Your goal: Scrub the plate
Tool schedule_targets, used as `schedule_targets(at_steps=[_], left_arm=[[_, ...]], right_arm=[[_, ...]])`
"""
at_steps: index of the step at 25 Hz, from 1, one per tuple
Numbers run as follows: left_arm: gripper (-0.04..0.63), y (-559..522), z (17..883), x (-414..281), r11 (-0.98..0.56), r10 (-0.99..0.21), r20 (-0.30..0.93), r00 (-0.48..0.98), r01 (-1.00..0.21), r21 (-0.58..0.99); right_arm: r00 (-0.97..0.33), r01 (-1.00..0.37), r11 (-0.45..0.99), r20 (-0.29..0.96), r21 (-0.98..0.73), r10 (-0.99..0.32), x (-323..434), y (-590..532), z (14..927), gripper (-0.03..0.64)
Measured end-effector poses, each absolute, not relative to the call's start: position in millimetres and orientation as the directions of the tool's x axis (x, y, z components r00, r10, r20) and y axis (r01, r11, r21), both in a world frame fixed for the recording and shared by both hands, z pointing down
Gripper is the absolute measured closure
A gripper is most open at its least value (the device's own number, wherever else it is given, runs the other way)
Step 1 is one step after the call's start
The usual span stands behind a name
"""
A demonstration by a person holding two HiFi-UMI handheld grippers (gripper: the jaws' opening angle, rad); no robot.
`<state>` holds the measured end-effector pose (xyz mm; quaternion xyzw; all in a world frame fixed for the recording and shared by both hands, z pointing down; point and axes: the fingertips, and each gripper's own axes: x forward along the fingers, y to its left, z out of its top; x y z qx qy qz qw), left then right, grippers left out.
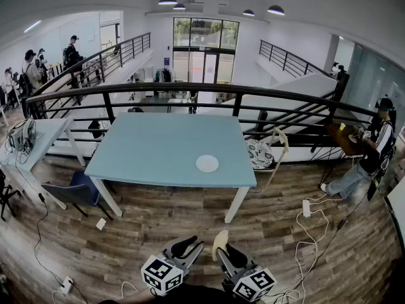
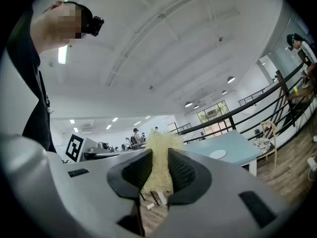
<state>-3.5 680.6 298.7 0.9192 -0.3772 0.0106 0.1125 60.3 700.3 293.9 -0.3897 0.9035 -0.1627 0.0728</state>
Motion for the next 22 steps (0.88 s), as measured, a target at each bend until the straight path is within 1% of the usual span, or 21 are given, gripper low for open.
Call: schedule_targets(at_steps=[13, 18, 22], left_arm=[[0.486, 694.6, 301.2, -21.6, -0.68, -0.7, 0.092, 0.708, -0.701, 0.216], [0.486, 686.0, 303.9, -31.6, -0.664, -0.711, 0.103, 0.696, -0.712, 0.227], [0.487, 667.9, 306.0, -33.5, -0.673, -0.696, 0.118, 0.708, -0.701, 0.236]], right_arm=[[-0.684, -0.69, 0.639, 0.018, -0.34, -0.729, 43.6, 715.1, 295.0, 0.512], [-0.681, -0.691, 0.63, 0.025, -0.355, -0.732, 38.5, 704.5, 299.9, 0.512], [-0.664, -0.7, 0.603, 0.039, -0.382, -0.746, 36.2, 686.5, 300.9, 0.512]])
